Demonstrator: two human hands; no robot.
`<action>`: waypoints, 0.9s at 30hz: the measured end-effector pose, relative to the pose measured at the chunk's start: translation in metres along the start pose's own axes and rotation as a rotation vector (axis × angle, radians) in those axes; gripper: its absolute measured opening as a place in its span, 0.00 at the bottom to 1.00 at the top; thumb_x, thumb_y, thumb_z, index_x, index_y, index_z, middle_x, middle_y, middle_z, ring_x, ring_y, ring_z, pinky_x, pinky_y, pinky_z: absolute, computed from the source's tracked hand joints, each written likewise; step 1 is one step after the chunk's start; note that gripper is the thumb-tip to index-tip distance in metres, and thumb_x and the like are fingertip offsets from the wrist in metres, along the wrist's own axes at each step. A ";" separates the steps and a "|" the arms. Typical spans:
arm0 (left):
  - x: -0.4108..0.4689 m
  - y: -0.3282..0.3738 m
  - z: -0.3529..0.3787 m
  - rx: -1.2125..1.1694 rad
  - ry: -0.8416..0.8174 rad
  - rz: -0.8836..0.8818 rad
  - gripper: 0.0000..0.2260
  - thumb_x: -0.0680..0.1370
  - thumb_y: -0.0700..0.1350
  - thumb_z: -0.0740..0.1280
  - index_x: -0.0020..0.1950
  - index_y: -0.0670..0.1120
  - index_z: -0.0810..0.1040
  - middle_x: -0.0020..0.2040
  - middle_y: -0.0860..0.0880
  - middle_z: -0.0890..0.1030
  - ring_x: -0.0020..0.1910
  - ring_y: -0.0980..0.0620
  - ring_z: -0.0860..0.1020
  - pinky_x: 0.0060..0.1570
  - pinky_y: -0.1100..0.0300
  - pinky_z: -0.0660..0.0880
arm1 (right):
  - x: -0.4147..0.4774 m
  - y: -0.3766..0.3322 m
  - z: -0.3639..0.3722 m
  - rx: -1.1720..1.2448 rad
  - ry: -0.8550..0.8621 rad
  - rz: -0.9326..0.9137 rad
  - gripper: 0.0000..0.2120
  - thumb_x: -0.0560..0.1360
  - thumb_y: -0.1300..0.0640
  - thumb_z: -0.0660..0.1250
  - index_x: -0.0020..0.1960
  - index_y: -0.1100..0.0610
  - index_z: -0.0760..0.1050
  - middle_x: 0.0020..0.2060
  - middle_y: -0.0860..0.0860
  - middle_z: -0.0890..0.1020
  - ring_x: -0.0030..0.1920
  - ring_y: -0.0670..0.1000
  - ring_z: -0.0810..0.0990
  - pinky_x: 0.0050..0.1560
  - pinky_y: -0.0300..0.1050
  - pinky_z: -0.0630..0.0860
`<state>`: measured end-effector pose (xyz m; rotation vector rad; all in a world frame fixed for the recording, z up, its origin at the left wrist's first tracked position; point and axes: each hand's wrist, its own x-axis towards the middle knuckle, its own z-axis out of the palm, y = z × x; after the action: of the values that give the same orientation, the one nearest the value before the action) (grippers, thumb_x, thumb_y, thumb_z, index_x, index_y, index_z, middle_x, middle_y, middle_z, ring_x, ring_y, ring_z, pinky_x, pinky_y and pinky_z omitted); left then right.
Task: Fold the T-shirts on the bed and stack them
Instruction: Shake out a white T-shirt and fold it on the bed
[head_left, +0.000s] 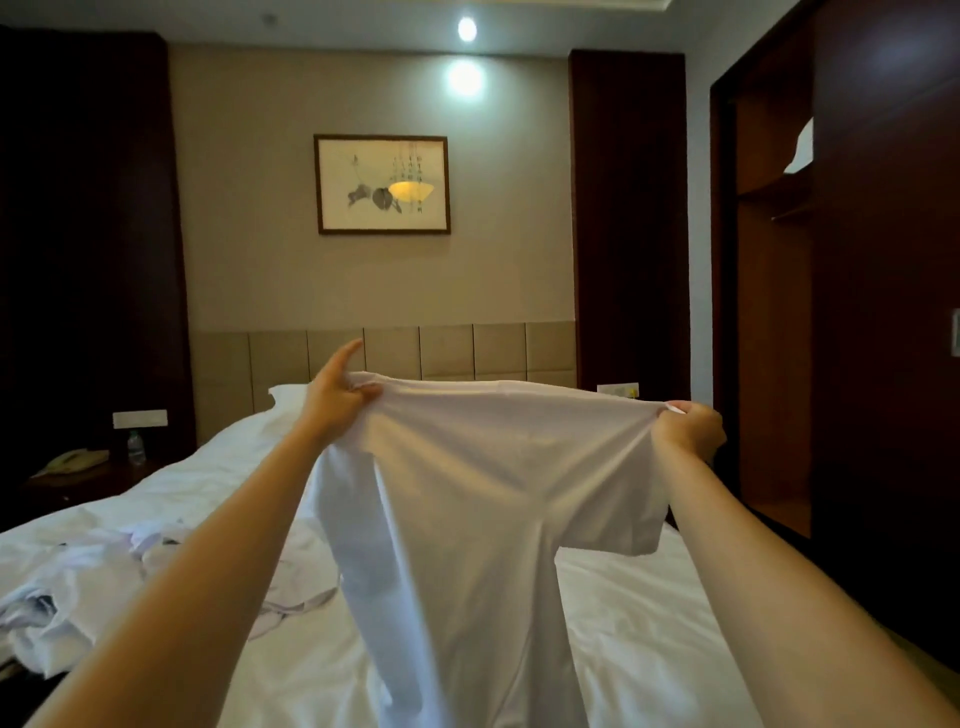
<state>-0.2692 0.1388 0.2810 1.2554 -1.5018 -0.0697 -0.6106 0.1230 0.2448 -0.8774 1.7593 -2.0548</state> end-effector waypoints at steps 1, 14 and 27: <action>0.007 0.004 -0.004 0.040 0.025 -0.007 0.20 0.76 0.40 0.68 0.68 0.44 0.72 0.53 0.46 0.75 0.53 0.49 0.72 0.56 0.57 0.67 | 0.003 -0.007 -0.001 0.001 0.006 -0.007 0.14 0.79 0.67 0.58 0.62 0.66 0.75 0.59 0.63 0.77 0.60 0.63 0.76 0.60 0.54 0.75; 0.052 0.109 -0.042 0.132 0.289 0.038 0.14 0.83 0.44 0.53 0.56 0.39 0.76 0.54 0.40 0.77 0.51 0.41 0.74 0.48 0.56 0.65 | -0.005 -0.120 -0.011 0.166 0.087 -0.088 0.14 0.82 0.62 0.53 0.65 0.64 0.68 0.63 0.61 0.74 0.62 0.60 0.75 0.59 0.52 0.74; 0.033 0.132 -0.076 0.336 0.492 0.214 0.13 0.83 0.43 0.52 0.59 0.38 0.72 0.55 0.35 0.76 0.55 0.36 0.73 0.53 0.50 0.68 | -0.020 -0.167 -0.036 0.147 0.184 -0.254 0.16 0.82 0.61 0.50 0.69 0.62 0.62 0.67 0.59 0.70 0.64 0.58 0.73 0.59 0.48 0.72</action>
<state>-0.2916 0.2149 0.4156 1.2476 -1.2308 0.6135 -0.5903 0.1973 0.3985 -0.9341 1.6281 -2.4636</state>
